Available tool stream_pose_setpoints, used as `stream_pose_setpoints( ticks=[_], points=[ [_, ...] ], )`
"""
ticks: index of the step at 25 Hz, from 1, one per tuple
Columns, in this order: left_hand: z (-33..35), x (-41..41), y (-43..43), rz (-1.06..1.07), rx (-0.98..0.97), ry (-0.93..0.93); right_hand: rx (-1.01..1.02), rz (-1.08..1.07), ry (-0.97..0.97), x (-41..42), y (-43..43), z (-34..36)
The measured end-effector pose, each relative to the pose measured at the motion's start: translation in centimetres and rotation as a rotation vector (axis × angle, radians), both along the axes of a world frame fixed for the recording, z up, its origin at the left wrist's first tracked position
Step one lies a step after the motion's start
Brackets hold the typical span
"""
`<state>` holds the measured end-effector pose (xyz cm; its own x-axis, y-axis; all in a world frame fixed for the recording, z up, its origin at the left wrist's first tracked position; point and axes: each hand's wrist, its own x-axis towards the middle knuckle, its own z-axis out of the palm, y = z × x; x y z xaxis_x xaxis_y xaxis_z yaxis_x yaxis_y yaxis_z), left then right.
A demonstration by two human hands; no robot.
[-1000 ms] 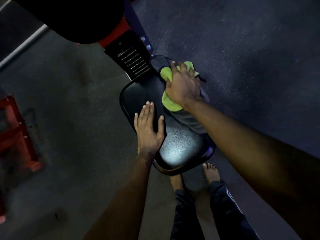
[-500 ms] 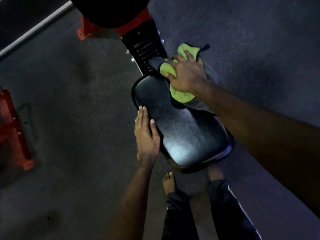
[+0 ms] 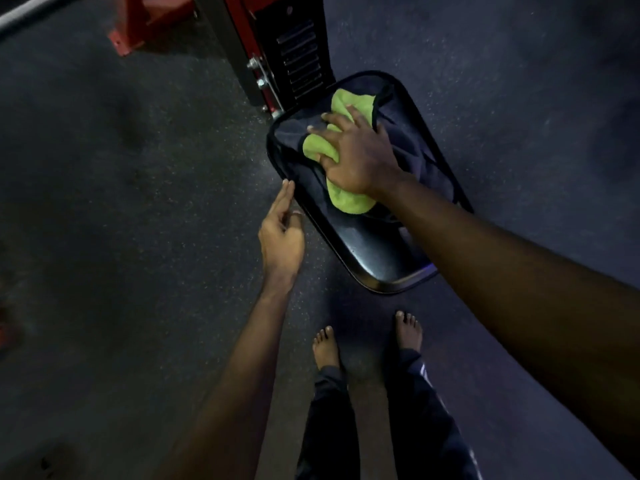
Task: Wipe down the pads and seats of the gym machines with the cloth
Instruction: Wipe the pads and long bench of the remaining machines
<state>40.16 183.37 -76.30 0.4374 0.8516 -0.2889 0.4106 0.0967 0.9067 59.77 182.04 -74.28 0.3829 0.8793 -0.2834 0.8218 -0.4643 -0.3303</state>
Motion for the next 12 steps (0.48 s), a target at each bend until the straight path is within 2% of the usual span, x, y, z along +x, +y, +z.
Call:
stream_pose_setpoints(
  ticks=[2,6,12],
  points=[
    [-0.4,-0.7,0.6,0.038,-0.062,-0.094,0.021,-0.017,0.016,-2.6,-1.4,0.5],
    [-0.7,-0.7,2.2,0.215,-0.333,-0.276,0.08,-0.088,-0.003,-7.0,-8.8,1.1],
    [0.6,-0.8,4.3,0.125,-0.285,-0.22,0.005,-0.01,-0.09,-9.6,-8.7,1.8]
  ],
)
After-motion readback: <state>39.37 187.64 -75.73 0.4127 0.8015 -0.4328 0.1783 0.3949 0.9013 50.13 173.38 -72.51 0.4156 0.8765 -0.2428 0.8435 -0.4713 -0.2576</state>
